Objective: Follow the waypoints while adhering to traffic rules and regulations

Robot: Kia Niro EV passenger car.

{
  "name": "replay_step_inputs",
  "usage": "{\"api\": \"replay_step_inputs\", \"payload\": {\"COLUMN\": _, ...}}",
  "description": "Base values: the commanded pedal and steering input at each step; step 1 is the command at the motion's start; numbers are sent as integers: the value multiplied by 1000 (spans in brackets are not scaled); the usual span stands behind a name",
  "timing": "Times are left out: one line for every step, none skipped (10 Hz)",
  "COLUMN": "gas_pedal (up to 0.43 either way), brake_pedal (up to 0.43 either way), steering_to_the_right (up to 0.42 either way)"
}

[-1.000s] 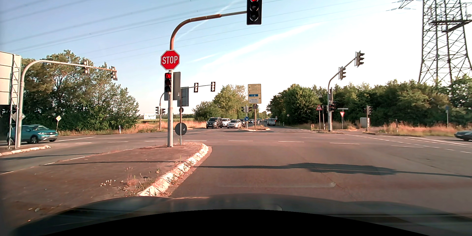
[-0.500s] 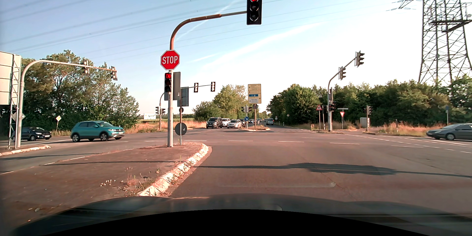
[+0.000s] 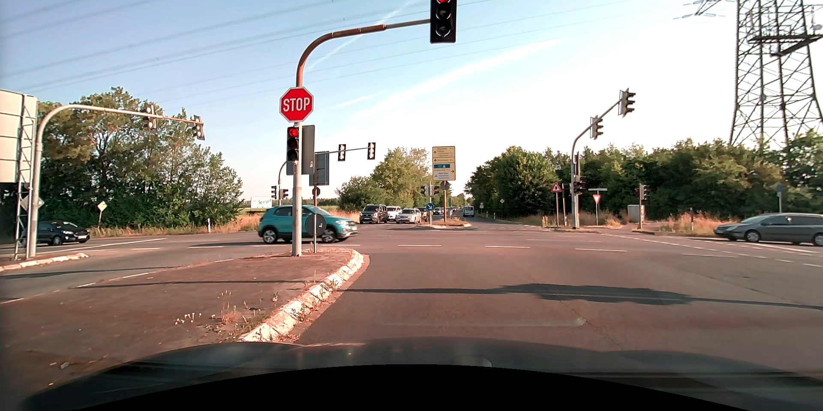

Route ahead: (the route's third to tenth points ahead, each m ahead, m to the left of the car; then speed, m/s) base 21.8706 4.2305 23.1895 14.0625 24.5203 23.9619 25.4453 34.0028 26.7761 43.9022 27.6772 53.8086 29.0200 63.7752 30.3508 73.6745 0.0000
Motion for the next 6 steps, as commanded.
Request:
{"api": "replay_step_inputs", "payload": {"gas_pedal": 0, "brake_pedal": 280, "steering_to_the_right": -2}}
{"api": "replay_step_inputs", "payload": {"gas_pedal": 0, "brake_pedal": 274, "steering_to_the_right": -2}}
{"api": "replay_step_inputs", "payload": {"gas_pedal": 0, "brake_pedal": 280, "steering_to_the_right": -2}}
{"api": "replay_step_inputs", "payload": {"gas_pedal": 0, "brake_pedal": 280, "steering_to_the_right": -2}}
{"api": "replay_step_inputs", "payload": {"gas_pedal": 0, "brake_pedal": 280, "steering_to_the_right": -2}}
{"api": "replay_step_inputs", "payload": {"gas_pedal": 0, "brake_pedal": 280, "steering_to_the_right": -2}}
